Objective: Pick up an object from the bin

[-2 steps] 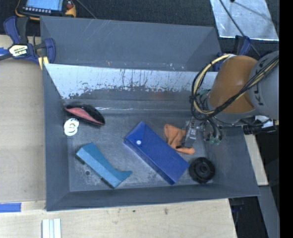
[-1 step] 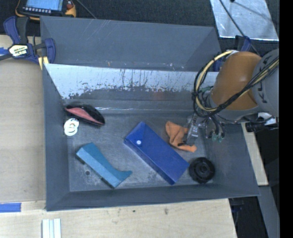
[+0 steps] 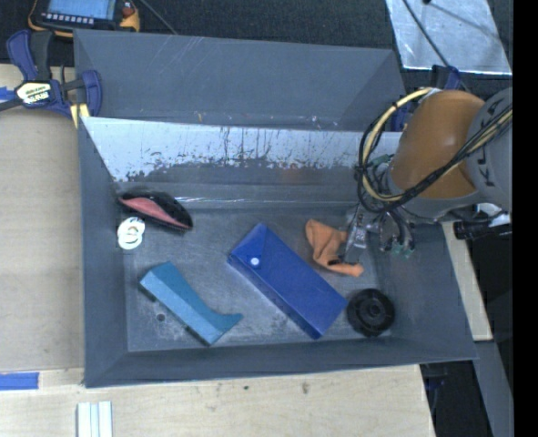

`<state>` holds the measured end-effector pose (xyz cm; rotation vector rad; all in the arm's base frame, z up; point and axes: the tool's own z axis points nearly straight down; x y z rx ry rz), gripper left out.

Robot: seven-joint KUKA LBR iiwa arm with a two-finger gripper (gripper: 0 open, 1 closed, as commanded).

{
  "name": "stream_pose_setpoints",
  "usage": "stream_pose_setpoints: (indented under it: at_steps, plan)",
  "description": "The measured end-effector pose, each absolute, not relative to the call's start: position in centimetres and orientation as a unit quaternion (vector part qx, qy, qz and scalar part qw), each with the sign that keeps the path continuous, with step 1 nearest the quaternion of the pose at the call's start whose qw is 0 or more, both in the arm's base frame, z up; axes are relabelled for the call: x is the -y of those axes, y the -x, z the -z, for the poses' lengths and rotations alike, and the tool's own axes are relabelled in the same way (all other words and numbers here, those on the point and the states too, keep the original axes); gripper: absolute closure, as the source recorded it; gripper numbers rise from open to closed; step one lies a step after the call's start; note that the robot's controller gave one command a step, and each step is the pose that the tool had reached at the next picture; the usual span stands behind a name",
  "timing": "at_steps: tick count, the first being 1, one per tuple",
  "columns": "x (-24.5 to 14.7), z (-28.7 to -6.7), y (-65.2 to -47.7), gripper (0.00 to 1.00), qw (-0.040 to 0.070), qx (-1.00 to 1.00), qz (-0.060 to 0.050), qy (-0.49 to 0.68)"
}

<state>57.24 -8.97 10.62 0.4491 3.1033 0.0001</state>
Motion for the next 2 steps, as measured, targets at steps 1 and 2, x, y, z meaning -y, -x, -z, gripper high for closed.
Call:
stream_pose_setpoints:
  at_steps: [1, 2]
  plan:
    - [9.0, -11.6, -57.1, 1.00, 0.000, -0.990, 0.000, -0.143]
    - [9.0, -13.1, -57.2, 1.00, 0.001, -0.990, 0.000, -0.143]
